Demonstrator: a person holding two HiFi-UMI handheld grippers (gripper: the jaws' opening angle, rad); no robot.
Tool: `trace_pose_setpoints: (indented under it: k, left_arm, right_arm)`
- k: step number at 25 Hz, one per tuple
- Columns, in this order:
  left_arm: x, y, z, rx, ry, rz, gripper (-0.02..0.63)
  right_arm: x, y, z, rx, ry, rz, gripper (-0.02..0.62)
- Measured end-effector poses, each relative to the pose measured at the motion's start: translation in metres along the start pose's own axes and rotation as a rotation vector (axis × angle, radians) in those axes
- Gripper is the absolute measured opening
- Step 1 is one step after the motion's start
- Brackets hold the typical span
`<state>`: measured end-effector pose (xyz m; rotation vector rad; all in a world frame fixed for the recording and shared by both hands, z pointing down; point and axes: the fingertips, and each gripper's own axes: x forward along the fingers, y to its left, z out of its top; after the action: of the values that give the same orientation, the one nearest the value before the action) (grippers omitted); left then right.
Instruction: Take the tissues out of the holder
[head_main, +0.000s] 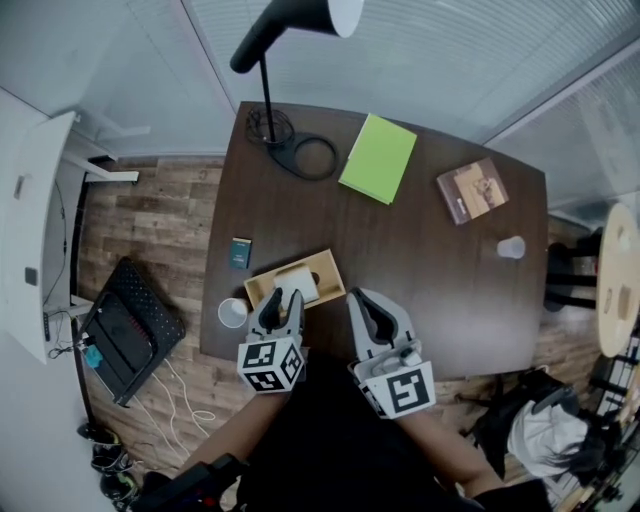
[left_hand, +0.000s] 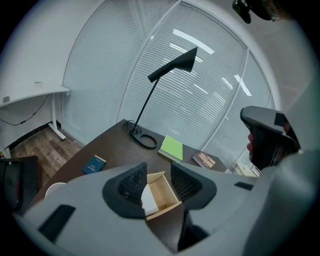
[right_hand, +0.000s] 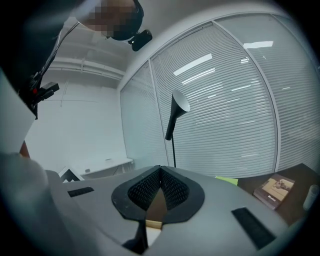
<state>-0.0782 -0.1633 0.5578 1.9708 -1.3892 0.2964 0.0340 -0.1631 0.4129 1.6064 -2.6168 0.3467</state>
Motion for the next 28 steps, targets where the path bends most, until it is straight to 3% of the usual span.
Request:
trace_pose_setpoints:
  k: [10, 14, 24, 28]
  left_arm:
    - [0.025, 0.027, -0.025, -0.095, 0.121, 0.059, 0.242]
    - [0.034, 0.038, -0.042, -0.173, 0.186, 0.087, 0.284]
    - [0.061, 0.056, -0.086, -0.214, 0.366, 0.116, 0.43]
    - [0.067, 0.063, -0.094, -0.22, 0.395, 0.139, 0.453]
  right_arm:
    - [0.003, -0.019, -0.003, -0.003, -0.001, -0.073, 0.011]
    - [0.0, -0.03, -0.005, 0.012, -0.003, -0.113, 0.011]
    - [-0.002, -0.034, -0.011, 0.021, 0.024, -0.103, 0.011]
    - [-0.004, -0.04, -0.014, 0.026, 0.039, -0.115, 0.011]
